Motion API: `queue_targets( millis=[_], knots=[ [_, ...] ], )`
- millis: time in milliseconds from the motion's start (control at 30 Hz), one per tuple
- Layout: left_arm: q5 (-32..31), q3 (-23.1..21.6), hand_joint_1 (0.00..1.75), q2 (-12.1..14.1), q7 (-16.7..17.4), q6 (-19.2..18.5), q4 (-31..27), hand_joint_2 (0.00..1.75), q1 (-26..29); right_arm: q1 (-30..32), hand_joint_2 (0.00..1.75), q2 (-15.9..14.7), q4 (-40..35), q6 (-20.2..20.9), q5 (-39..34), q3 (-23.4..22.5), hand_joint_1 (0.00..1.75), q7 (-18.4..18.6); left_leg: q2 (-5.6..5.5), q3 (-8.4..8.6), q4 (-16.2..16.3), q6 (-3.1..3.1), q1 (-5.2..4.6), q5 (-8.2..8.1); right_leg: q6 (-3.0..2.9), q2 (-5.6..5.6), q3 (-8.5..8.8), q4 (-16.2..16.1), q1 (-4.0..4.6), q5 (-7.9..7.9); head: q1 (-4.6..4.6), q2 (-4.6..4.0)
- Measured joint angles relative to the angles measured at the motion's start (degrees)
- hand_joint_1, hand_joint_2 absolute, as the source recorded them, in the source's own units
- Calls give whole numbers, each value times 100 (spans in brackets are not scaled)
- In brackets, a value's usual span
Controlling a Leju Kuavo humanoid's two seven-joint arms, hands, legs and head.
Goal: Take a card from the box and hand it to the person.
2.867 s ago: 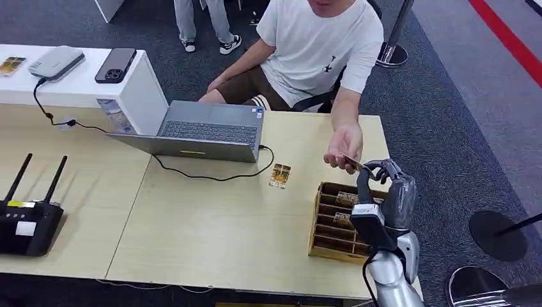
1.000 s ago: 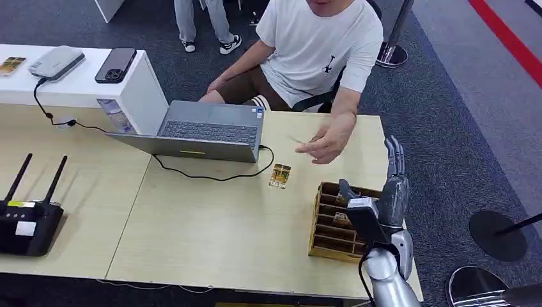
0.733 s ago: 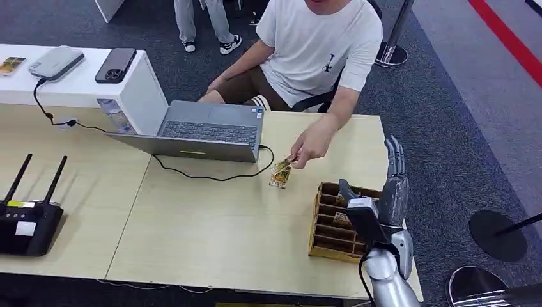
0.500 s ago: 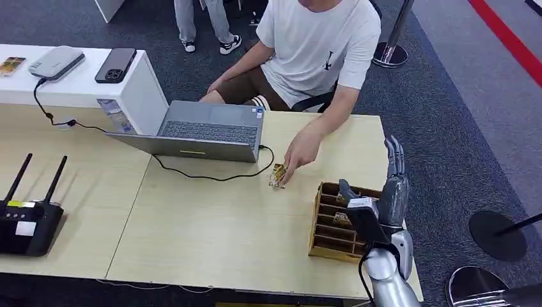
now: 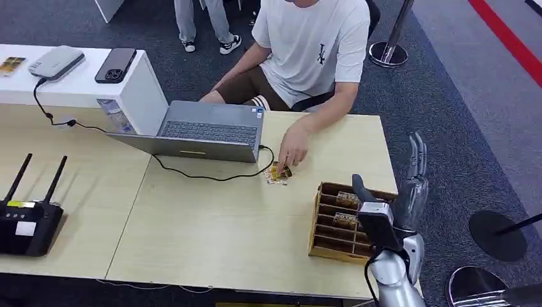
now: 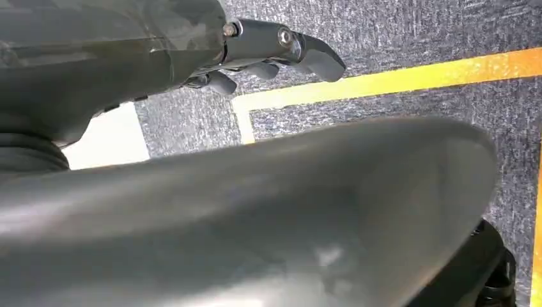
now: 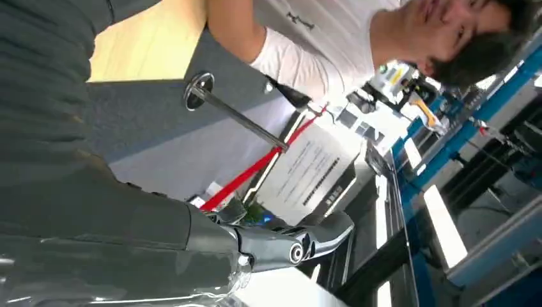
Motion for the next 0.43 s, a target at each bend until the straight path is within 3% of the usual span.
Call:
queue_targets(
  millis=[433],
  knots=[
    [46, -44, 0, 0, -9, 0, 0, 0, 0, 384, 175, -98, -663, -170, -183, -542, 0, -50, 1, 0, 0, 0, 0, 0, 0, 1, 0, 0, 0, 0, -2, 0]
  ],
)
